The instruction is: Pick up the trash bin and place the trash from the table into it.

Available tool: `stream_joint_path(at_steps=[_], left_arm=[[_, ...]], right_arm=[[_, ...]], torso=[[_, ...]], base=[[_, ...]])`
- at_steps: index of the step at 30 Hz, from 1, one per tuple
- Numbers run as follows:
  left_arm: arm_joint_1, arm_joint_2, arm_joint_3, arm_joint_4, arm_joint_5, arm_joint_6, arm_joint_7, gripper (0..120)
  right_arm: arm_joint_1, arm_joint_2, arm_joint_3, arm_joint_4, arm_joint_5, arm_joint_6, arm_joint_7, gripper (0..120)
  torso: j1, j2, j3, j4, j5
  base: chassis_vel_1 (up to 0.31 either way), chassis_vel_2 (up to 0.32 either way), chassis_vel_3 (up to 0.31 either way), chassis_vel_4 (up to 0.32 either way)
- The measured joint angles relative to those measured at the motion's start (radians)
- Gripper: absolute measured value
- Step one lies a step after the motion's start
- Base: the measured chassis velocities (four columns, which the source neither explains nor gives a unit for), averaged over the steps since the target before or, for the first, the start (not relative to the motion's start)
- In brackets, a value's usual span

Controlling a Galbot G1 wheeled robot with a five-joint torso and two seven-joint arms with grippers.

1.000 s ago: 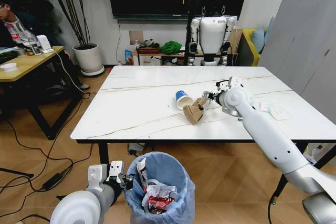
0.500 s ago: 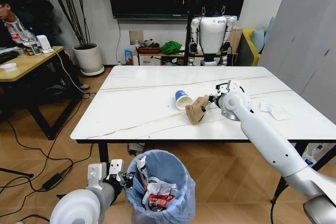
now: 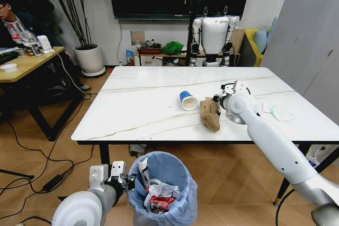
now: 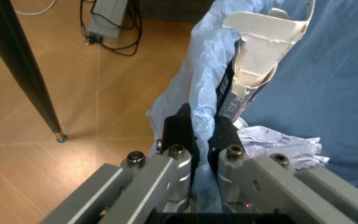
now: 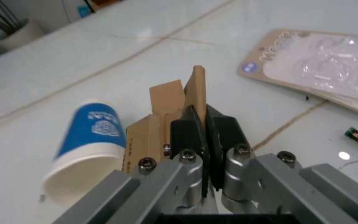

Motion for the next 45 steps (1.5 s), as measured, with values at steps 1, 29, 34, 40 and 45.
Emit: stream_joint_path(at_steps=[1, 29, 34, 40, 45], left_arm=[[-0.001, -0.002, 0.003, 0.003, 0.000, 0.000, 0.000, 0], [-0.016, -0.038, 0.024, 0.019, -0.067, 0.000, -0.053, 0], [-0.018, -0.041, 0.029, 0.014, -0.068, 0.000, -0.055, 0], [-0.017, -0.038, 0.027, 0.005, -0.072, 0.000, -0.055, 0], [-0.016, -0.035, 0.022, 0.002, -0.076, 0.000, -0.055, 0]], right_arm=[[-0.008, -0.014, 0.021, 0.050, 0.018, 0.015, -0.009, 0], [-0.271, -0.031, -0.178, 0.621, -0.028, 0.155, -0.348, 0], [-0.286, -0.009, -0.234, 0.558, -0.112, 0.172, -0.397, 0], [-0.324, -0.012, -0.222, 0.495, -0.177, 0.187, -0.488, 0], [-0.359, -0.017, -0.211, 0.489, -0.185, 0.192, -0.509, 0]], torso=[[0.000, 0.000, 0.000, 0.0002, -0.0002], [0.000, 0.000, 0.000, 0.0002, -0.0004], [0.000, 0.000, 0.000, 0.0002, -0.0005], [0.000, 0.000, 0.000, 0.0001, -0.0004], [0.000, 0.000, 0.000, 0.0002, -0.0003]], base=[[0.000, 0.000, 0.000, 0.000], [0.000, 0.000, 0.000, 0.000], [0.000, 0.000, 0.000, 0.000], [0.000, 0.000, 0.000, 0.000], [0.000, 0.000, 0.000, 0.000]])
